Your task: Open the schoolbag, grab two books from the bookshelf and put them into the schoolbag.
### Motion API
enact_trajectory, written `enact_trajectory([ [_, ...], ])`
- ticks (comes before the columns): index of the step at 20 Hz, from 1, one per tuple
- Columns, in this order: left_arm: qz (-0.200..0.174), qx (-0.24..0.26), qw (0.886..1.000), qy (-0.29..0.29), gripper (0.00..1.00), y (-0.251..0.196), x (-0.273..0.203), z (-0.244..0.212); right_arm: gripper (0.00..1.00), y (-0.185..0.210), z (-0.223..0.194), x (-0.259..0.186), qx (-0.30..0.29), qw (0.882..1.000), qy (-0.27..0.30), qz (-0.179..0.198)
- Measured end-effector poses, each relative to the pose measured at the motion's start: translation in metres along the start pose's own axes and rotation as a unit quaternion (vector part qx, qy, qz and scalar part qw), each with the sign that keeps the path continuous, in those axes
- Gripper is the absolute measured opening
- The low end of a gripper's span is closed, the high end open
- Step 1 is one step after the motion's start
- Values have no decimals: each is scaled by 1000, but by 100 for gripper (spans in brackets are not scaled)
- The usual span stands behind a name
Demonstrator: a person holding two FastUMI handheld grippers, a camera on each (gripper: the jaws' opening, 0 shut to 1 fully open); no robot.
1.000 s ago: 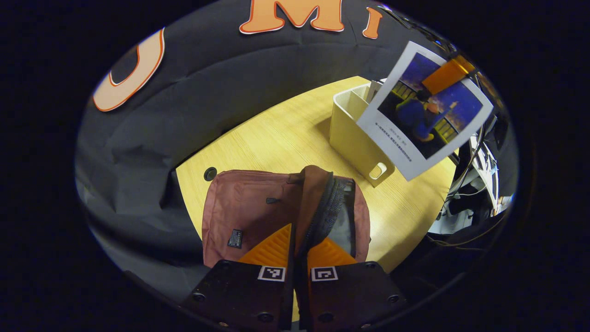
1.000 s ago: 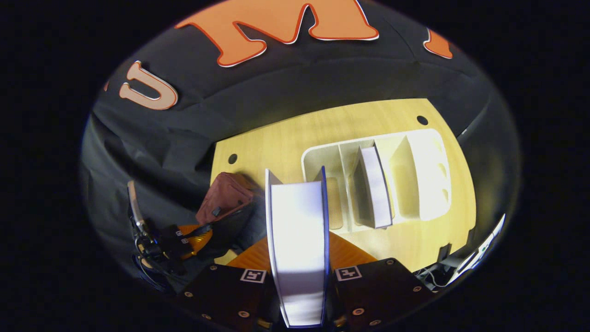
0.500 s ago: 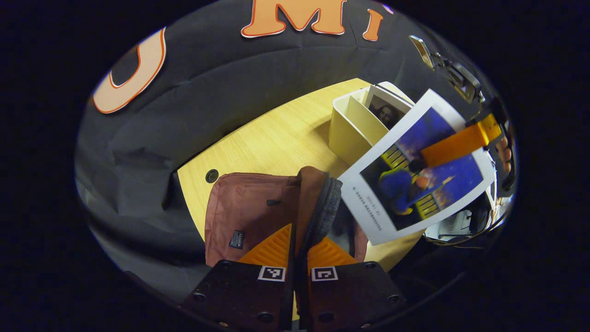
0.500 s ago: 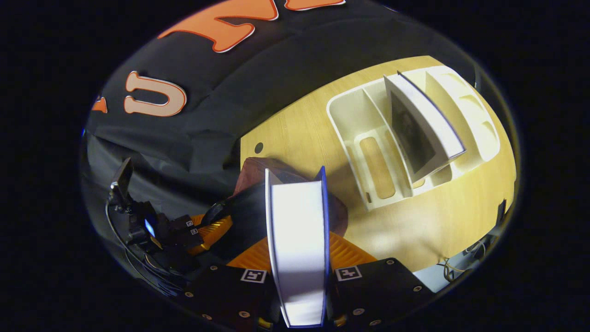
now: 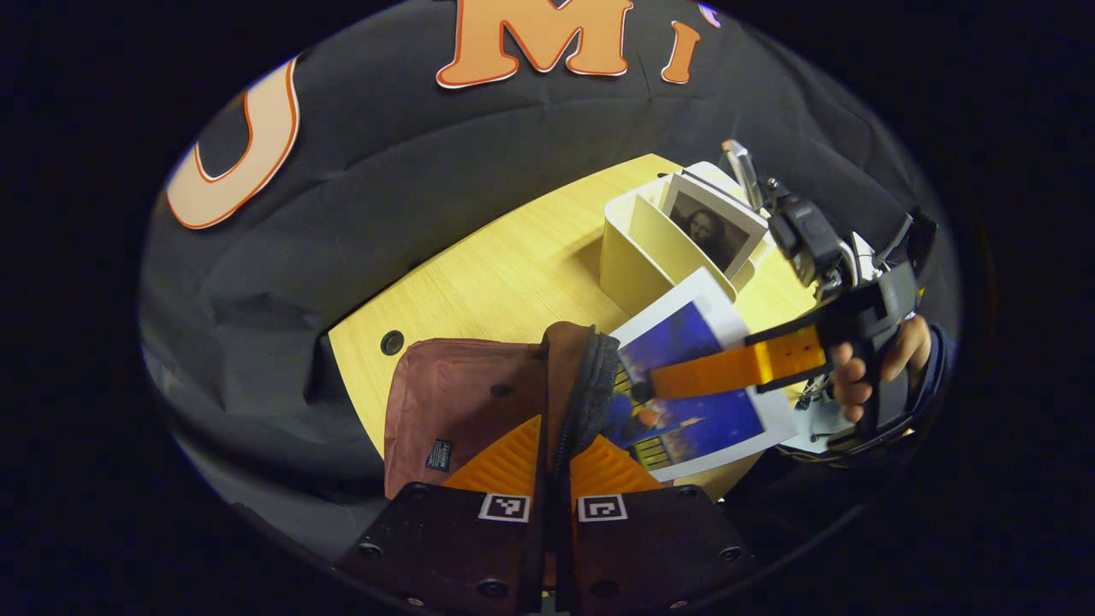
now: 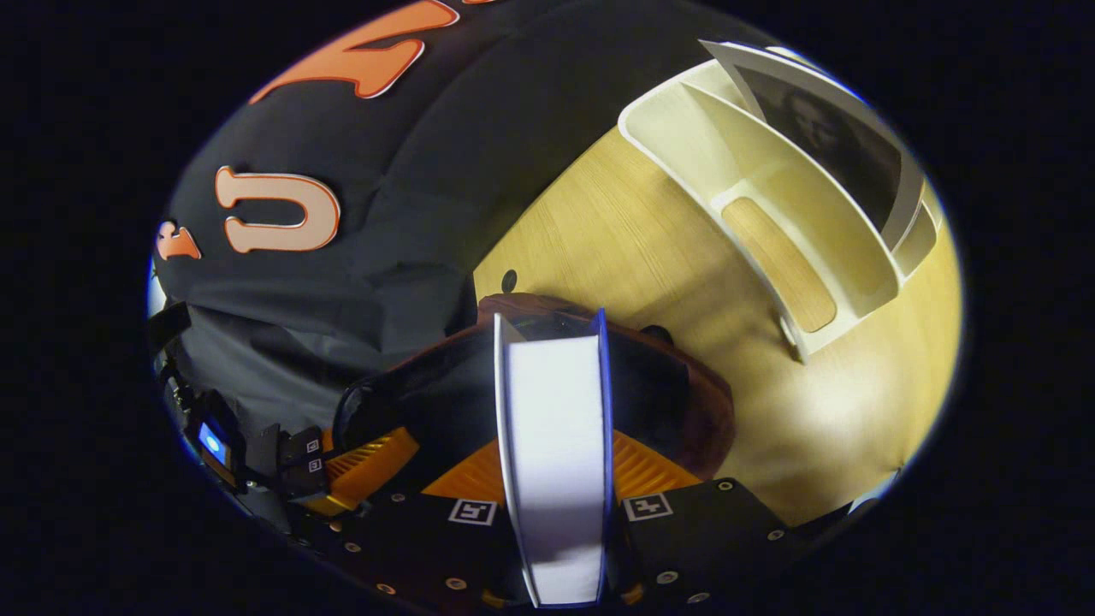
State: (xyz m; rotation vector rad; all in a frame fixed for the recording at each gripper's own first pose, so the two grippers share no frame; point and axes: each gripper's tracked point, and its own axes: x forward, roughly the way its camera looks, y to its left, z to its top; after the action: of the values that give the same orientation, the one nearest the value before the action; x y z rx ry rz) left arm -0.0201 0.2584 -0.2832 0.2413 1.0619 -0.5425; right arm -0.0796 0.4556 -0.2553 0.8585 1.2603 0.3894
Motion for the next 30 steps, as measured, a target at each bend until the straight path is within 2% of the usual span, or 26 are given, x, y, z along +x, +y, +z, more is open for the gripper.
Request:
enact_trajectory([
  [6,-10,11,1000,-26,6,-21,-6,6,39,2,-10,25,61,995,-36,72],
  [11,-30,-3,999,-35,6,-35,-4,6,39,5,-21,70,68,993,-50,80],
  [14,-27,0,999,-39,6,-36,-5,4,39,3,-29,88,63,994,-56,75],
  [17,-28,-10,999,-42,7,-34,-5,3,40,4,-32,97,59,996,-55,49],
  [19,-24,-20,998,-46,6,-27,-3,5,45,-9,-33,90,36,998,-43,8],
  [23,-27,-35,998,-50,6,-25,-1,3,97,-36,-18,62,-3,998,-34,-49],
  [28,-26,-39,997,-53,6,-24,6,4,97,-50,-12,35,-66,994,-12,-89],
  [30,-31,-42,997,-55,6,-27,8,5,97,-53,-6,8,-91,990,-16,-109],
])
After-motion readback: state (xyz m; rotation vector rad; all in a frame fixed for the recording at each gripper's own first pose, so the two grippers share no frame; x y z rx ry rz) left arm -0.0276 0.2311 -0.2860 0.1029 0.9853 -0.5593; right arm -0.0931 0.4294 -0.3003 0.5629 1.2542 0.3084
